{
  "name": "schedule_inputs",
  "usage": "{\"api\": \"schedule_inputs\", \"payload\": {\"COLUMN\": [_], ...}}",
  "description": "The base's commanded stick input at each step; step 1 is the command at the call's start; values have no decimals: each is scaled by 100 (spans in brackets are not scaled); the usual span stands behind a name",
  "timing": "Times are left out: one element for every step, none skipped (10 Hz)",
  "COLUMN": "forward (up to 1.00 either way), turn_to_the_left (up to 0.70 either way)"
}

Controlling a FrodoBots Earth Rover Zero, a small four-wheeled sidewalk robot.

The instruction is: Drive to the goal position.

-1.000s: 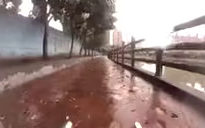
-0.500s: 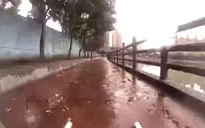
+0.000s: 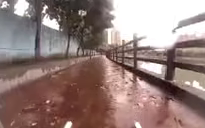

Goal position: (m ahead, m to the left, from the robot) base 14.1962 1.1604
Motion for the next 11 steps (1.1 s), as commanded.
{"api": "schedule_inputs", "payload": {"forward": [50, 50, 50, 50, 50, 50, 50, 50, 50, 50, 50], "turn_to_the_left": [0, 0, 0, 0, 0, 0, 0, 0, 0, 0, 0]}}
